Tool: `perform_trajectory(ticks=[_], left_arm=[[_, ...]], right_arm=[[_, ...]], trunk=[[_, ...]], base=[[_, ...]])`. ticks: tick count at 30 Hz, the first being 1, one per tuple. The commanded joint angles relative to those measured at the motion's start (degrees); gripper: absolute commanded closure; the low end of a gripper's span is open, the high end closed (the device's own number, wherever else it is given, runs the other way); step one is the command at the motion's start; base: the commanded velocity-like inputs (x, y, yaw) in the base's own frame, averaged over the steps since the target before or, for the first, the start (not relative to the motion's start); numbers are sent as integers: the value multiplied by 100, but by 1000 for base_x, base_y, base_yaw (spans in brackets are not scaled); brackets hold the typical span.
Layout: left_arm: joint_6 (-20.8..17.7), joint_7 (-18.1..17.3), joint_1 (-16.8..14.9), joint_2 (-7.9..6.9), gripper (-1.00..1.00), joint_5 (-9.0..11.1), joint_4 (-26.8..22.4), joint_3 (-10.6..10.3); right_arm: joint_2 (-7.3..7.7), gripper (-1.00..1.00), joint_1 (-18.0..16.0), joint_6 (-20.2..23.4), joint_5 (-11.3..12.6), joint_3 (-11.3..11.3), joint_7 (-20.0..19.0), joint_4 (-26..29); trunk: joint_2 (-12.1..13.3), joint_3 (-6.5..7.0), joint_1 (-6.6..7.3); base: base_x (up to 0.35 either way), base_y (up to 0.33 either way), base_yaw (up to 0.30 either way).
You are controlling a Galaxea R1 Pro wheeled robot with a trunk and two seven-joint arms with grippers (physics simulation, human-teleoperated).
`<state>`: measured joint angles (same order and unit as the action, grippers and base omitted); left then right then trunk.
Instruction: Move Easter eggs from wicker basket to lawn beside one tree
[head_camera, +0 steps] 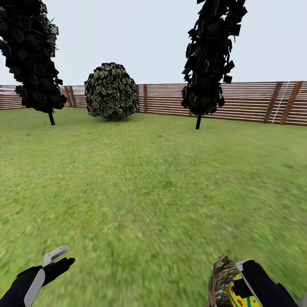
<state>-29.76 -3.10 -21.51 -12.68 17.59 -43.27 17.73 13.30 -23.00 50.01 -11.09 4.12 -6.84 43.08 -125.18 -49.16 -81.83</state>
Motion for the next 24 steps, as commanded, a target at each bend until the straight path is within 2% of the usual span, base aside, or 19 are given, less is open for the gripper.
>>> perform_trajectory(ticks=[1,10,14,24], left_arm=[[-32,-18,-3,3,-100,7,-6,20],[-30,-15,-3,3,-100,7,-6,20],[-30,-15,-3,3,-100,7,-5,20],[-30,-15,-3,3,-100,6,-5,20]], right_arm=[[6,100,-2,26,-60,16,-54,7],[6,100,-2,26,-60,19,-54,7],[6,100,-2,26,-60,18,-54,7],[6,100,-2,26,-60,14,-54,7]], trunk=[[39,13,26],[400,174,224],[560,246,312],[961,426,531]], base=[[-144,0,0],[-18,0,0],[-193,0,0],[-5,0,0]])
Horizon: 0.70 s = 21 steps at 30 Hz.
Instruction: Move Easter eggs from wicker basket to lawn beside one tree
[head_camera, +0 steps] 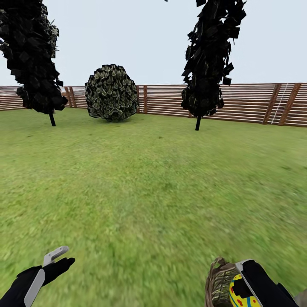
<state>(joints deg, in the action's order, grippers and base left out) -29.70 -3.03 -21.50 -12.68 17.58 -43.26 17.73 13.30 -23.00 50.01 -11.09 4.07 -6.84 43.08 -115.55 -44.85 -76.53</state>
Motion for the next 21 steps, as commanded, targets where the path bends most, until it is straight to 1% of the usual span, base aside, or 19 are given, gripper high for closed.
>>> perform_trajectory(ticks=[1,6,10,14,21], left_arm=[[-36,-23,-3,2,-100,8,-6,20],[-36,-23,-3,10,-100,1,-5,20],[-36,-23,-3,19,-100,0,-4,20],[-36,-23,-3,20,-100,0,1,18],[-36,-23,-3,20,-100,9,2,20]], right_arm=[[6,100,-3,26,-60,18,-54,7],[6,100,-3,26,-53,15,-54,7],[6,100,-3,26,-50,18,-58,7],[6,100,-3,26,-54,15,-54,7],[6,100,-3,26,-60,22,-54,7]], trunk=[[39,13,23],[239,102,133],[400,174,221],[560,246,309],[841,372,463]], base=[[0,0,0],[0,0,-7],[0,0,-202],[-11,5,-41],[-228,141,-1]])
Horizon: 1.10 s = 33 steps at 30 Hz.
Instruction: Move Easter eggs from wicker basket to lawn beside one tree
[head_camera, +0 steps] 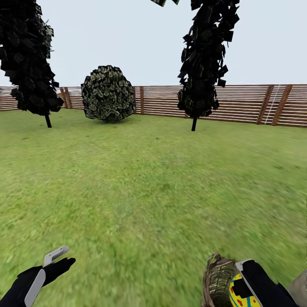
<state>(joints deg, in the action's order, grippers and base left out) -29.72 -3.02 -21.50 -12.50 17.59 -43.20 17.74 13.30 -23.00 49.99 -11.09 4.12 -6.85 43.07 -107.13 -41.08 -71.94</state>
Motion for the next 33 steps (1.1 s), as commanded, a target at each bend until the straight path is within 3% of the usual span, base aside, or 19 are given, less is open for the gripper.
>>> perform_trajectory(ticks=[1,33], left_arm=[[-34,-23,-3,2,-100,7,-4,19],[-46,-41,-3,-6,-100,7,-4,19]], right_arm=[[6,100,-3,28,-60,18,-54,8],[5,100,-3,28,-60,19,-54,8]], trunk=[[39,13,25],[1322,587,728]], base=[[-99,69,0],[-2,2,0]])
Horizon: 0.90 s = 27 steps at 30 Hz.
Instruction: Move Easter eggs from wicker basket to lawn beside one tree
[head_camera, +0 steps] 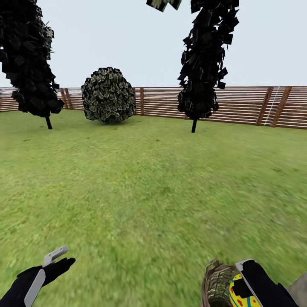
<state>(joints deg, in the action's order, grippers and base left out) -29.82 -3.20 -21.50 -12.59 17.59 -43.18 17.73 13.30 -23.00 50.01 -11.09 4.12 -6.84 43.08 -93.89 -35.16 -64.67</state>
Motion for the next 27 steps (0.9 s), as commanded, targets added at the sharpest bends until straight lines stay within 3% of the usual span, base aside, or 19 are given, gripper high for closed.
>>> perform_trajectory(ticks=[1,27], left_arm=[[-34,-22,-3,3,-100,7,-6,20],[-15,-20,-3,10,-100,7,-6,21]], right_arm=[[6,100,-3,26,-60,18,-54,7],[6,100,-3,26,-60,18,-54,7]], trunk=[[38,13,23],[1041,461,572]], base=[[0,0,0],[0,0,0]])
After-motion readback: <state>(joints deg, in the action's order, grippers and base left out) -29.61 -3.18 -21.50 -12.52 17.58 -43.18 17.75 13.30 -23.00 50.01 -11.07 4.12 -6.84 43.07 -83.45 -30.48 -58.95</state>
